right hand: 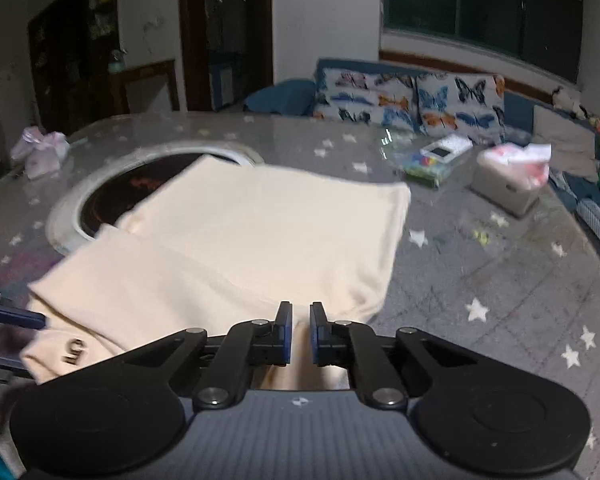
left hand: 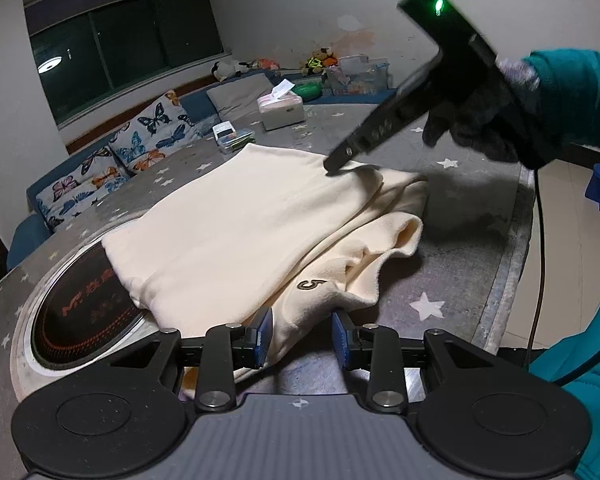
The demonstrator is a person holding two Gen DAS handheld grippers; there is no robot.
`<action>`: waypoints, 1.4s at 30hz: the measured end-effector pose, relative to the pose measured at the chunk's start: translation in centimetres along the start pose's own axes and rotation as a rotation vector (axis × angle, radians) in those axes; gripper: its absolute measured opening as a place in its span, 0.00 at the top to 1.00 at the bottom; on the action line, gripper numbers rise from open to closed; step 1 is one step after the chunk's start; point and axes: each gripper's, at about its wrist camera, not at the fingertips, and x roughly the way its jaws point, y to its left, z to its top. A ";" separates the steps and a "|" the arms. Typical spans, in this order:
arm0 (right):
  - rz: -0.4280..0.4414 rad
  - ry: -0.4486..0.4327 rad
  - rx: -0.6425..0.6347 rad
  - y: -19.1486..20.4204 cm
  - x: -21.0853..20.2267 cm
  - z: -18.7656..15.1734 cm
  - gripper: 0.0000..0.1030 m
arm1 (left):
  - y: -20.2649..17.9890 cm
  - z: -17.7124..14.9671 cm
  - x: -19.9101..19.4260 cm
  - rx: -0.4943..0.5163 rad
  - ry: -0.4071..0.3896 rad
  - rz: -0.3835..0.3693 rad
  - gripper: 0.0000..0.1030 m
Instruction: Fold clothes
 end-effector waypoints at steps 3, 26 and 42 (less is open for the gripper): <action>0.055 -0.005 -0.053 1.1 -1.4 0.0 0.91 | 0.0 0.0 0.2 0.002 -0.008 0.003 0.66; 0.121 0.073 -0.334 3.6 -5.6 -2.5 0.64 | 3.5 2.6 0.4 -0.152 -0.076 0.024 0.91; 0.169 0.039 -0.360 6.0 -2.3 -3.3 0.80 | 5.2 3.3 1.5 -0.221 -0.068 0.002 0.88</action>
